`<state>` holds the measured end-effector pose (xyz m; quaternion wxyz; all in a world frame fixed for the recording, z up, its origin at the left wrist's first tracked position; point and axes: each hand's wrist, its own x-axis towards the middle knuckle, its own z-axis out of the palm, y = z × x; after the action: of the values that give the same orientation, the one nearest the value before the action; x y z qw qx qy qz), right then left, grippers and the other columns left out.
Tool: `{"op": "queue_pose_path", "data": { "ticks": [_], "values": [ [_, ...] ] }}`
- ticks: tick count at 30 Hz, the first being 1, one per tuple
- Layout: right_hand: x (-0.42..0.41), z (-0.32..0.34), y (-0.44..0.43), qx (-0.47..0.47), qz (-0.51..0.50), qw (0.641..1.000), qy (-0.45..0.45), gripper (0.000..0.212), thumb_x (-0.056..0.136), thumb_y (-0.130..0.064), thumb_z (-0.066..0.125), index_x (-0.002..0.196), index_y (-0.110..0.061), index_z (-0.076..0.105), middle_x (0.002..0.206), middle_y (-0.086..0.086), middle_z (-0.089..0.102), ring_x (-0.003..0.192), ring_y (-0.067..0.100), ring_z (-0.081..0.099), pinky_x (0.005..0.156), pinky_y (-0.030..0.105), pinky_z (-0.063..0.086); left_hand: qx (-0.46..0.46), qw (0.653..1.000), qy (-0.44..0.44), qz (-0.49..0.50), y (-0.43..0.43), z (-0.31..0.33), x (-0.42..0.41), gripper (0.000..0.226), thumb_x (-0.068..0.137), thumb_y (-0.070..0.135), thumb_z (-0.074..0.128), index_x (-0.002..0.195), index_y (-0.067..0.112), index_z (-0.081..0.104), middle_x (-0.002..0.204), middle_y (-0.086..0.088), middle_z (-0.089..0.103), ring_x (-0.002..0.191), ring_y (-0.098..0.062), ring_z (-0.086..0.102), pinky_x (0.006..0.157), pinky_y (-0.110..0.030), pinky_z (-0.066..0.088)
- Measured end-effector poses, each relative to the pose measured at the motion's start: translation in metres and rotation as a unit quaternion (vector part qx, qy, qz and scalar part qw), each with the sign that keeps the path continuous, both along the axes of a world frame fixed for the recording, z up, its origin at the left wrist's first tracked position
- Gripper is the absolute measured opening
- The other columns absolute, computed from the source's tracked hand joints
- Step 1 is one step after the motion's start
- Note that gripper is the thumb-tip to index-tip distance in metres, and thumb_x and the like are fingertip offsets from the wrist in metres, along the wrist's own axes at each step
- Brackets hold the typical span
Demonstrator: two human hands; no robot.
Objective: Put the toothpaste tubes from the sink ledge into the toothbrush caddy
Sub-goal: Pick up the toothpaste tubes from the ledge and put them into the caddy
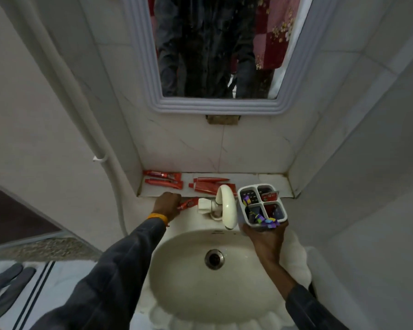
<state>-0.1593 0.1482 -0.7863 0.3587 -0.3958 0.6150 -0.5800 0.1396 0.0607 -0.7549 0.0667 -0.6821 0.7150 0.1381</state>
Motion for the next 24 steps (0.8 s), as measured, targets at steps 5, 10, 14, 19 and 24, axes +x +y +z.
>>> {"op": "queue_pose_path", "data": {
  "ticks": [5, 10, 14, 19, 24],
  "values": [
    [-0.002, 0.000, 0.001, 0.011, -0.004, 1.000, 0.001, 0.108, 0.052, 0.011, 0.101, 0.143, -0.002, 0.044, 0.134, 0.010, 0.066, 0.108, -0.019, 0.065, 0.090, 0.003, 0.052, -0.016, 0.997, 0.067, 0.026, -0.017, 0.029, 0.008, 0.022, 0.085, 0.023, 0.071, 0.100, 0.006, 0.073, 0.099, -0.016, 0.074, 0.089, -0.031, 0.070, 0.079, -0.038, 0.059],
    [0.003, 0.001, 0.001, 0.003, -0.016, 1.000, 0.018, 0.107, 0.052, 0.013, 0.100, 0.140, -0.010, 0.045, 0.136, 0.012, 0.066, 0.111, -0.016, 0.065, 0.093, 0.005, 0.053, -0.063, 0.974, 0.210, 0.050, -0.040, 0.114, -0.014, 0.021, 0.079, 0.025, 0.078, 0.087, 0.007, 0.069, 0.081, -0.006, 0.072, 0.075, -0.023, 0.068, 0.074, -0.033, 0.057],
    [0.006, 0.008, 0.000, -0.005, -0.026, 0.999, 0.041, 0.100, 0.052, 0.015, 0.099, 0.126, -0.034, 0.053, 0.124, -0.005, 0.070, 0.109, -0.014, 0.068, 0.091, 0.006, 0.054, -0.059, 0.925, 0.374, -0.025, -0.044, 0.142, -0.093, 0.023, 0.079, 0.023, 0.080, 0.093, 0.006, 0.073, 0.086, -0.002, 0.074, 0.072, -0.012, 0.069, 0.068, -0.013, 0.055],
    [0.004, 0.007, 0.000, 0.009, -0.027, 0.999, 0.032, 0.101, 0.050, 0.012, 0.101, 0.129, -0.023, 0.049, 0.124, -0.006, 0.066, 0.107, -0.023, 0.063, 0.088, 0.000, 0.051, -0.005, 0.925, 0.368, -0.091, -0.045, 0.125, -0.176, 0.037, 0.072, 0.030, 0.084, 0.099, 0.007, 0.072, 0.098, -0.011, 0.076, 0.088, -0.023, 0.072, 0.085, -0.039, 0.060],
    [0.001, 0.003, 0.000, 0.021, -0.018, 0.999, 0.042, 0.108, 0.049, 0.000, 0.105, 0.142, -0.004, 0.050, 0.130, 0.004, 0.070, 0.114, -0.012, 0.066, 0.096, 0.008, 0.054, -0.025, 0.934, 0.347, -0.081, -0.051, 0.119, -0.195, 0.037, 0.069, 0.032, 0.085, 0.095, 0.009, 0.074, 0.094, -0.009, 0.076, 0.086, -0.024, 0.072, 0.083, -0.039, 0.061]
  ]
}}
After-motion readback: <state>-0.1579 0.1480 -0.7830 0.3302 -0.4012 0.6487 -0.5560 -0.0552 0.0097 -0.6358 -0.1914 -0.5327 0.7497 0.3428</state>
